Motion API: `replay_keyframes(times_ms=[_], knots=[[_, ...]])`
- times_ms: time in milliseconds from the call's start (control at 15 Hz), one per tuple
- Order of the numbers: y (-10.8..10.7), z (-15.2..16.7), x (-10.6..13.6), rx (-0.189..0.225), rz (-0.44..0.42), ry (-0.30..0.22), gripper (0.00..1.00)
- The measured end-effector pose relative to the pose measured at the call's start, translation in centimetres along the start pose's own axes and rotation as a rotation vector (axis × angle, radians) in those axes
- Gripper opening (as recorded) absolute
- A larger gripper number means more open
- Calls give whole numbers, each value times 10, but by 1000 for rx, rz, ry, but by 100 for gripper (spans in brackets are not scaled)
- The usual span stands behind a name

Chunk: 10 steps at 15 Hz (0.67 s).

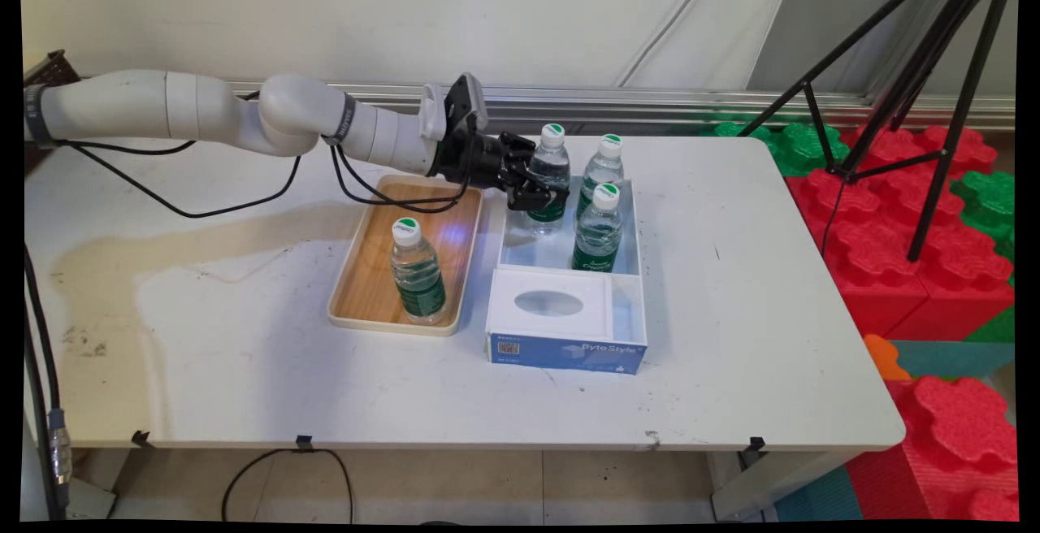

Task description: Place the picked object on the tray

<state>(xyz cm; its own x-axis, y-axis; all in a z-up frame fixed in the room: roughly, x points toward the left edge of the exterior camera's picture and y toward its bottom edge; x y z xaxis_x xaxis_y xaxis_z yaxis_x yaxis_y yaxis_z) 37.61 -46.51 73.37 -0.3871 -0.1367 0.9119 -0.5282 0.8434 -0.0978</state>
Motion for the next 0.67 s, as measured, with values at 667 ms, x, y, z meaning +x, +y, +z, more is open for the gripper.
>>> replay_keyframes(times_ms=[667], knots=[[12,-10,47,-45,15,74,0]])
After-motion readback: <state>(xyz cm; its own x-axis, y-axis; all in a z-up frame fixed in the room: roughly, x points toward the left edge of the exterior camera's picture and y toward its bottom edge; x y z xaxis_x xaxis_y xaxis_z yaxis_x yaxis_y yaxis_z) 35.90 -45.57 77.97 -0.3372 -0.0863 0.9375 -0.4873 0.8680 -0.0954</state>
